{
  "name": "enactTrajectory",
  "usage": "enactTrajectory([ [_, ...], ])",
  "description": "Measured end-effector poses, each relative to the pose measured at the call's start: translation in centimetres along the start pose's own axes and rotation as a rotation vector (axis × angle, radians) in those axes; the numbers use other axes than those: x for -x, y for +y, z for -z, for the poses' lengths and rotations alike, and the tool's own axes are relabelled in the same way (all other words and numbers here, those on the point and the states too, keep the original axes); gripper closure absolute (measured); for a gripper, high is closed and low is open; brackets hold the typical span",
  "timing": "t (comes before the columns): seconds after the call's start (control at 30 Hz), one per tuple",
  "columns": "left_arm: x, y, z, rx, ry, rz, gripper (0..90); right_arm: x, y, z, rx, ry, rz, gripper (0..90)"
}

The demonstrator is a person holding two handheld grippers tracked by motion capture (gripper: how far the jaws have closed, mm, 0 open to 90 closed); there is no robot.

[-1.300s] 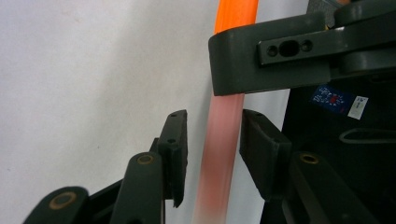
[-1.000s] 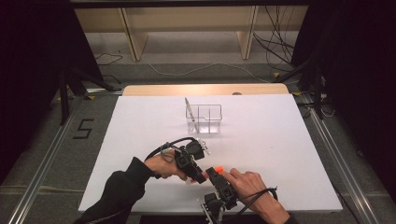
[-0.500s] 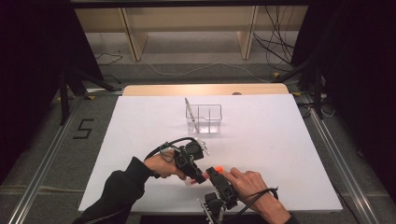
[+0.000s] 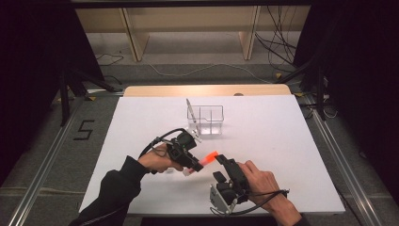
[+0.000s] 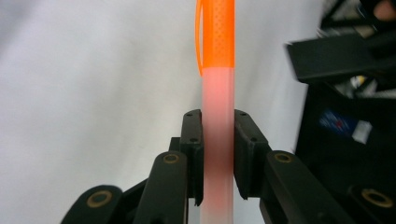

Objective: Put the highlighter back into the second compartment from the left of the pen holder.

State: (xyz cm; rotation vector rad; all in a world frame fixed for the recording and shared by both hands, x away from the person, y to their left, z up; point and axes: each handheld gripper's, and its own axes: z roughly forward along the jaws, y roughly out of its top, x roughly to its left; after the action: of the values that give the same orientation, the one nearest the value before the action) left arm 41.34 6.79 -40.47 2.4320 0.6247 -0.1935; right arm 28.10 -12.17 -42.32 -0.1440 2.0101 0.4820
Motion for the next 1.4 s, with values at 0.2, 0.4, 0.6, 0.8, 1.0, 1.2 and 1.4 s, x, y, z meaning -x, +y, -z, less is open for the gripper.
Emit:
enactTrajectory([
  [0.2, -0.7, 0.2, 0.6, 0.157, 0.113, 0.060, 76.2, 1.4, -1.5, 0.3, 0.037, 0.011, -0.343, 32.0],
  [0.4, -1.3, 0.2, 1.2, 0.347, 0.212, 0.138, 76.2, 2.7, -3.5, 0.5, 0.089, 0.097, -0.679, 30.2],
  [0.6, -1.6, 0.6, 1.5, 0.494, 0.289, 0.183, 76.2, 3.6, -5.3, 0.4, 0.148, 0.194, -0.938, 29.1],
  [0.8, -1.7, 1.5, 1.4, 0.563, 0.318, 0.192, 76.1, 3.8, -6.8, 0.2, 0.164, 0.255, -1.096, 27.9],
  [1.0, -2.1, 2.4, 1.5, 0.622, 0.354, 0.195, 76.1, 3.6, -7.5, -0.2, 0.135, 0.264, -1.132, 27.6],
  [1.2, -2.8, 2.7, 1.2, 0.644, 0.386, 0.192, 76.2, 3.5, -7.5, -0.4, 0.118, 0.270, -1.117, 27.7],
  [1.4, -3.7, 3.1, 1.3, 0.672, 0.416, 0.216, 76.1, 3.5, -7.5, -0.5, 0.116, 0.275, -1.124, 27.7],
])
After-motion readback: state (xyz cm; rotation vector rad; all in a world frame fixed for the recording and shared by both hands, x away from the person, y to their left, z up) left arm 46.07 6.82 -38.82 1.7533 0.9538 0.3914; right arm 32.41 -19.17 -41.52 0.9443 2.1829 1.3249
